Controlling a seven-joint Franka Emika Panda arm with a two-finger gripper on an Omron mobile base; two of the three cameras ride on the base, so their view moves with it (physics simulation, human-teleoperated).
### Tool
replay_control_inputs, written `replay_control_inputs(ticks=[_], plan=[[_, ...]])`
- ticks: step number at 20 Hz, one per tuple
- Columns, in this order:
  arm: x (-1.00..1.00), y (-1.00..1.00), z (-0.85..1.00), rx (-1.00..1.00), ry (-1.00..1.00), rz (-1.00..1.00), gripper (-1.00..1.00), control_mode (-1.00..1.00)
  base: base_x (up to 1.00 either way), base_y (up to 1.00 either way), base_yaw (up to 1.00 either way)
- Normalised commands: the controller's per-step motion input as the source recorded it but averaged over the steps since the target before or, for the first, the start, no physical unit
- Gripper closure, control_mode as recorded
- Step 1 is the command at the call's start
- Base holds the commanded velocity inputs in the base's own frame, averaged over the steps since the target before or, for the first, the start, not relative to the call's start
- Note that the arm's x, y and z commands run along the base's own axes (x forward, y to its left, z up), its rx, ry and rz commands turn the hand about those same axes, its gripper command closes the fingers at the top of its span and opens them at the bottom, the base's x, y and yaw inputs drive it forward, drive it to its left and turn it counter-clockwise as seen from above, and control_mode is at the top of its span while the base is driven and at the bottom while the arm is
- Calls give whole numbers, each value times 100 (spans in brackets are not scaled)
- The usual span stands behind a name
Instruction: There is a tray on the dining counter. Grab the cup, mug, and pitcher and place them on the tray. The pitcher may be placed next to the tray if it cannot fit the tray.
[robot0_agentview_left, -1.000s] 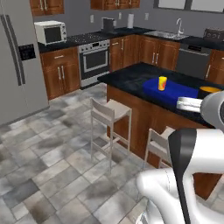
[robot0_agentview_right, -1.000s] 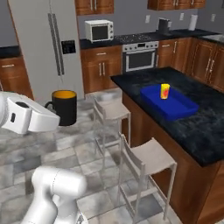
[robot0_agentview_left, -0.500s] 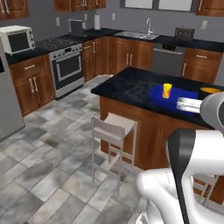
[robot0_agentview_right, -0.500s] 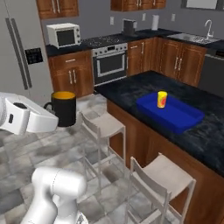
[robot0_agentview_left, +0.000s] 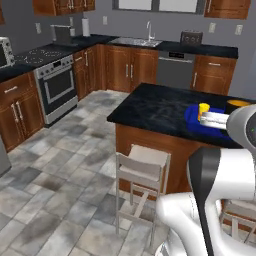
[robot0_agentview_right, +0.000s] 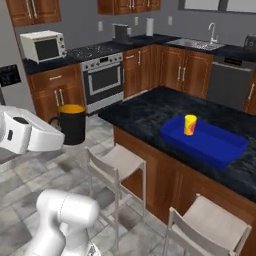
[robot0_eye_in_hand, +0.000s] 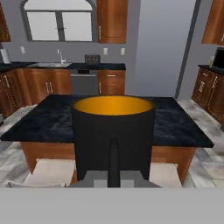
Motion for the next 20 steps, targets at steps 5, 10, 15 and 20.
replay_control_inputs(ticks=[5, 10, 15, 20], plan=[[0, 0, 0, 0, 0, 0, 100, 100, 71, 7, -31], [0, 0, 0, 0, 0, 0, 100, 100, 76, 0, -30], [0, 0, 0, 0, 0, 0, 100, 100, 76, 0, -30], [0, 0, 0, 0, 0, 0, 100, 100, 54, 0, -21]])
